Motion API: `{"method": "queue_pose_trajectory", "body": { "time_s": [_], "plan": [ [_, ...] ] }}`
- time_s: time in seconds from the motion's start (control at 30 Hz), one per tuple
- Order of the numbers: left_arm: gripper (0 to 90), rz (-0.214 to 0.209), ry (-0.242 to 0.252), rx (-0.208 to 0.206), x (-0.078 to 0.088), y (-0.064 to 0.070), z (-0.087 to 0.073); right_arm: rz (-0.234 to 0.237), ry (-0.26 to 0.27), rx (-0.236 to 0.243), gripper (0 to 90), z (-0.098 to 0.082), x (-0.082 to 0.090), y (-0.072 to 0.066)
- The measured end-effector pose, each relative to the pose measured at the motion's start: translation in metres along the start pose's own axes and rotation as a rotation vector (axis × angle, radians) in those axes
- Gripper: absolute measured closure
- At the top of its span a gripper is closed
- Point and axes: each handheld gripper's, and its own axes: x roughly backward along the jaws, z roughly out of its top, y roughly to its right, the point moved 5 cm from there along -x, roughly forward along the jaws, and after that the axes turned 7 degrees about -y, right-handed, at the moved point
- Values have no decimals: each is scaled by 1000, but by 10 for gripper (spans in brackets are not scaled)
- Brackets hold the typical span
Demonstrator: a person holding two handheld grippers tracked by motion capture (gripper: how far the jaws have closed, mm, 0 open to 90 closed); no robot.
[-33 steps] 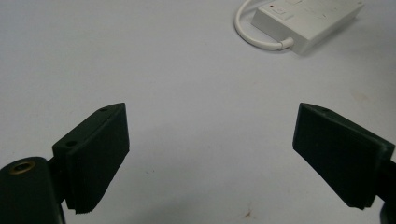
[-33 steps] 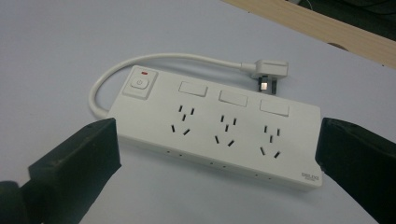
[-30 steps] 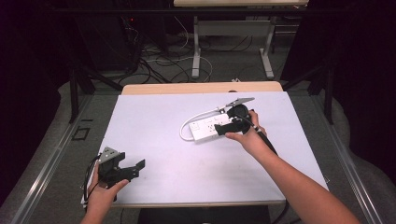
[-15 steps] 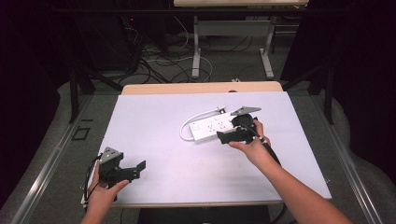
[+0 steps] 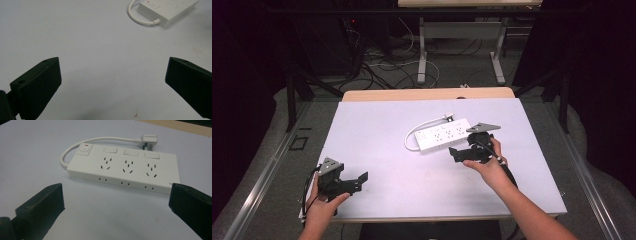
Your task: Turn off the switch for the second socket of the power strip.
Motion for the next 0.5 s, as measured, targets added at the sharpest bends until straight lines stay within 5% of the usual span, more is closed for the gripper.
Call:
{"method": "queue_pose_trajectory", "body": {
  "time_s": [0.5],
  "plan": [
    [7,33,15,12,0,-3,1,-10,29,-35,0,-26,11,8]
  ]
}}
